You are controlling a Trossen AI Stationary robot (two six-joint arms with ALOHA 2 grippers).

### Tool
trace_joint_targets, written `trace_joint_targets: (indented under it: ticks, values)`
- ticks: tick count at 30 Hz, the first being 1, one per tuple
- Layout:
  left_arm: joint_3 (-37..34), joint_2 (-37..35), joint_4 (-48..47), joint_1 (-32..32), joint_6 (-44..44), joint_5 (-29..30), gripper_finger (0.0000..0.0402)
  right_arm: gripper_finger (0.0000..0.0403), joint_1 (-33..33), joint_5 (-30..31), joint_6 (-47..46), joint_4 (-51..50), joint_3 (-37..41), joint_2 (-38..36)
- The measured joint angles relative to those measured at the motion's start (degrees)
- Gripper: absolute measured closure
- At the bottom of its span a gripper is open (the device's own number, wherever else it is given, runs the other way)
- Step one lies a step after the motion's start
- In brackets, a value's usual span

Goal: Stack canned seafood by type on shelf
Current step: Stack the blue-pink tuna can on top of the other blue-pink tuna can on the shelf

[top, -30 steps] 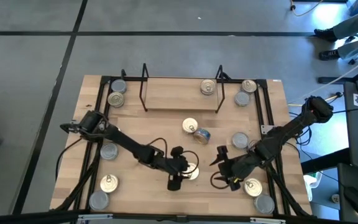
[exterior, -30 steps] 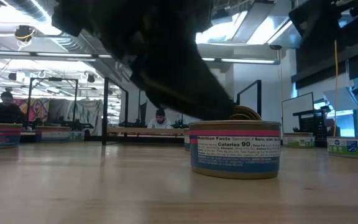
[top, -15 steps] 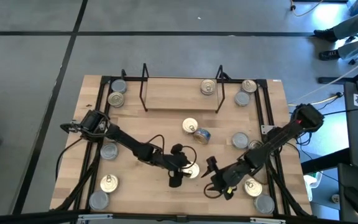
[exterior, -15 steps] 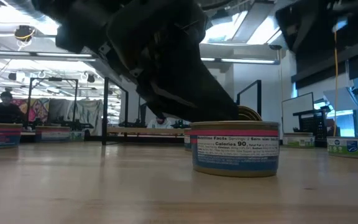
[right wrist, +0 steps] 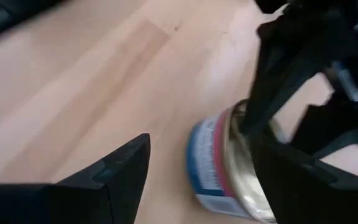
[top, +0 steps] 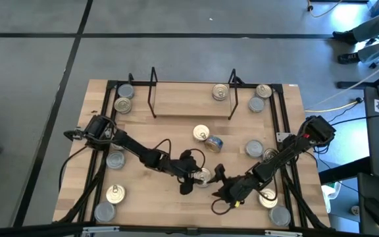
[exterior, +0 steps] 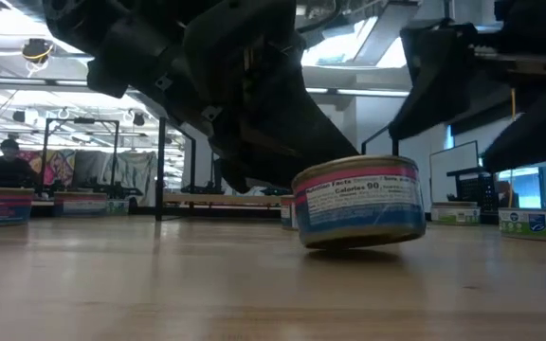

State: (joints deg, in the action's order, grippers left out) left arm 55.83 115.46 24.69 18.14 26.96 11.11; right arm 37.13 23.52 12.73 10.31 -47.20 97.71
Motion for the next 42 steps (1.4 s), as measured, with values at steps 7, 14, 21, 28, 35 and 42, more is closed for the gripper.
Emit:
trace_joint_targets:
  ticks: [7, 14, 21, 28, 35, 42]
  values:
    - [-0.06, 0.0, 0.19, -0.25, 0.18, -0.24, 0.0153, 0.0109, -0.89, 4.46, 2.64, -0.95, -0.02, 0.96]
    - [-0.17, 0.04, 1.09, -0.36, -0.08, -0.13, 0.0153, 0.0066, -0.74, 8.45, 8.44, 0.26, 0.02, 5.88]
    - [-0.17, 0.09, 2.08, -0.88, -0.24, 0.13, 0.0153, 0.0069, -1.32, 13.5, 15.82, 3.5, 0.01, 9.25]
    - [-0.22, 0.09, 2.06, -0.96, -0.23, 0.09, 0.0153, 0.0094, -1.86, 14.52, 20.28, 7.02, -0.2, 10.95]
    - [-0.39, -0.07, 2.0, -1.1, -0.17, -0.85, 0.0153, 0.0187, -2.58, 15.03, 19.27, 6.64, -0.11, 11.06]
    - [-0.33, -3.43, -1.83, -1.1, -0.76, -1.66, 0.0153, 0.0197, -1.81, 15.46, 19.07, 6.78, -0.04, 10.45]
